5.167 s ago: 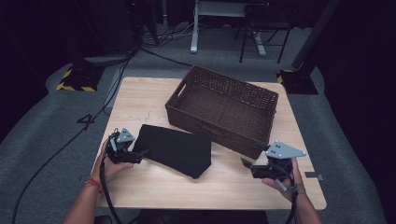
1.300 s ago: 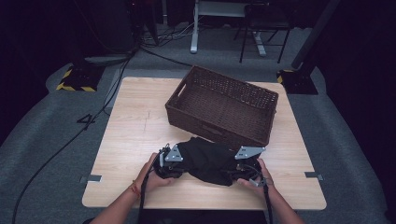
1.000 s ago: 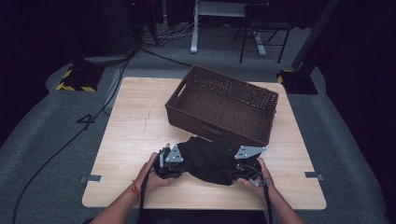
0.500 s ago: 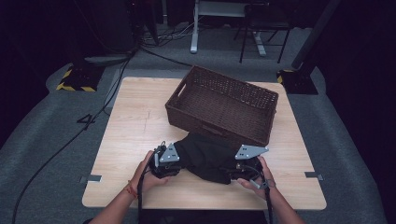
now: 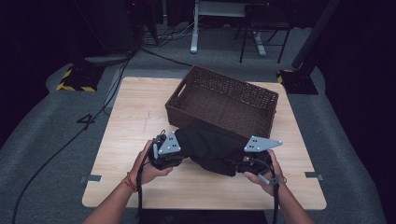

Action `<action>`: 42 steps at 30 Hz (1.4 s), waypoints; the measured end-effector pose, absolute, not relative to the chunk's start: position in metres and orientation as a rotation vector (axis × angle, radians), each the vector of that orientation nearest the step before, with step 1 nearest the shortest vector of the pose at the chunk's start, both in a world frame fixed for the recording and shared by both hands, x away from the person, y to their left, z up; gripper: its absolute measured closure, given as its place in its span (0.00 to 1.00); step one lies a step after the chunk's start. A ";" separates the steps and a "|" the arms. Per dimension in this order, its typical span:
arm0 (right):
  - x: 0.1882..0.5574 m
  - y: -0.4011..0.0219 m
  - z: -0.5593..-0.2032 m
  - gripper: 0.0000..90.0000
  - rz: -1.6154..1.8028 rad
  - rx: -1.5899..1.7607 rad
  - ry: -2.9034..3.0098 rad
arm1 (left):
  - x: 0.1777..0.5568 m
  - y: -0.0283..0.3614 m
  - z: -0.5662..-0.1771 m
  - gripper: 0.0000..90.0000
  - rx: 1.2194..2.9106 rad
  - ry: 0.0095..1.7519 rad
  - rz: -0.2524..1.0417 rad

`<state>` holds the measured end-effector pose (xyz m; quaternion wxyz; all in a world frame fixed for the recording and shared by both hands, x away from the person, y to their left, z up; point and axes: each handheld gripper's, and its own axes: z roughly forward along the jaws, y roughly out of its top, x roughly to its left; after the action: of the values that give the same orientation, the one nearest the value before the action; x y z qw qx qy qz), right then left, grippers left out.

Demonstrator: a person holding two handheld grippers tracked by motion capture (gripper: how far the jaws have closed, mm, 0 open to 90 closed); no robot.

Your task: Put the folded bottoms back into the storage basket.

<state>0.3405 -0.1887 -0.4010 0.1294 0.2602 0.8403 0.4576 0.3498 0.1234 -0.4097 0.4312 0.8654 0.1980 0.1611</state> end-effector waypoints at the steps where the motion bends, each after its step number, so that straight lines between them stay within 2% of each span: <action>1: 0.340 -0.190 -0.398 0.64 1.331 0.756 2.438 | 0.350 0.123 -0.407 0.78 2.156 0.490 0.404; 19: 0.362 -0.200 -0.338 0.64 1.306 0.719 2.353 | 0.376 0.111 -0.354 0.77 2.103 0.447 0.486; 27: 0.389 -0.207 -0.320 0.64 1.256 0.754 2.318 | 0.413 0.095 -0.337 0.77 2.089 0.462 0.498; 37: 0.433 -0.216 -0.322 0.64 1.213 0.827 2.308 | 0.459 0.073 -0.339 0.77 2.109 0.515 0.507; 42: 0.465 -0.219 -0.343 0.63 1.168 0.888 2.324 | 0.482 0.060 -0.351 0.77 2.157 0.540 0.528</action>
<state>0.4654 -0.2189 -0.3434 0.1953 0.3168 0.8293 0.4169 0.4818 0.0604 -0.3509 0.4153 0.8586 0.2149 0.2102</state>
